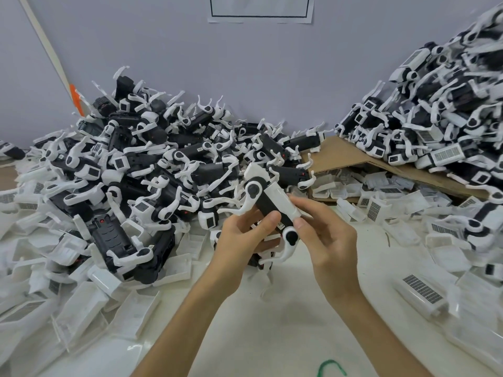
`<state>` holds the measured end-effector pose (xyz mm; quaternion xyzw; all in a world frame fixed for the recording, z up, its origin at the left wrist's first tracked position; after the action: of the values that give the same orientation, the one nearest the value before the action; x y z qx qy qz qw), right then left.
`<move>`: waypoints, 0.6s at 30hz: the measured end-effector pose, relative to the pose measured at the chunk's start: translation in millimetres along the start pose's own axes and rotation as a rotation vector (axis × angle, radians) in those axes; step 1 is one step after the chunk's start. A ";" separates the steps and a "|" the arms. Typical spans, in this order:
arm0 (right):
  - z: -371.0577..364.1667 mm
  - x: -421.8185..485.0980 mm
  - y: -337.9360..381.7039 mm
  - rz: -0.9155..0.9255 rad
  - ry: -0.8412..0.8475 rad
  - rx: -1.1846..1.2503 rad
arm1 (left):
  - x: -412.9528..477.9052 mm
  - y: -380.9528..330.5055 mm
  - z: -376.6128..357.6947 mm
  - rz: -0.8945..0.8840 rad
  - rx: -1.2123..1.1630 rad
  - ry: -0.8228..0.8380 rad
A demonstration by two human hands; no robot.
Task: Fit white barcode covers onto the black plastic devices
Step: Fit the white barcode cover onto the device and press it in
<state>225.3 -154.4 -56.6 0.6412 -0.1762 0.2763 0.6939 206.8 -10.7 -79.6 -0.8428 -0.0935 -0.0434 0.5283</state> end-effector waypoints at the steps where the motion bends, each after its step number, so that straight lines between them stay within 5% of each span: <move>1: -1.2 0.8 -1.1 -0.014 0.014 0.028 | -0.1 0.4 0.2 0.000 -0.005 0.001; 18: -4.2 3.9 -2.2 -0.021 0.128 0.067 | -0.9 1.7 0.7 -0.015 -0.052 0.030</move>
<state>229.2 -149.6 -56.5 0.6467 -0.1154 0.3155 0.6848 206.2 -10.9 -81.6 -0.8549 -0.0908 -0.0622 0.5070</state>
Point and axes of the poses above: each hand's wrist, its own x-axis towards the middle knuckle, its own z-axis out of the back of the hand, y = z × x, the point moved 7 cm from there along x, towards the middle knuckle, and after that the axes turned 11 degrees about -x, right-handed, at the moved point
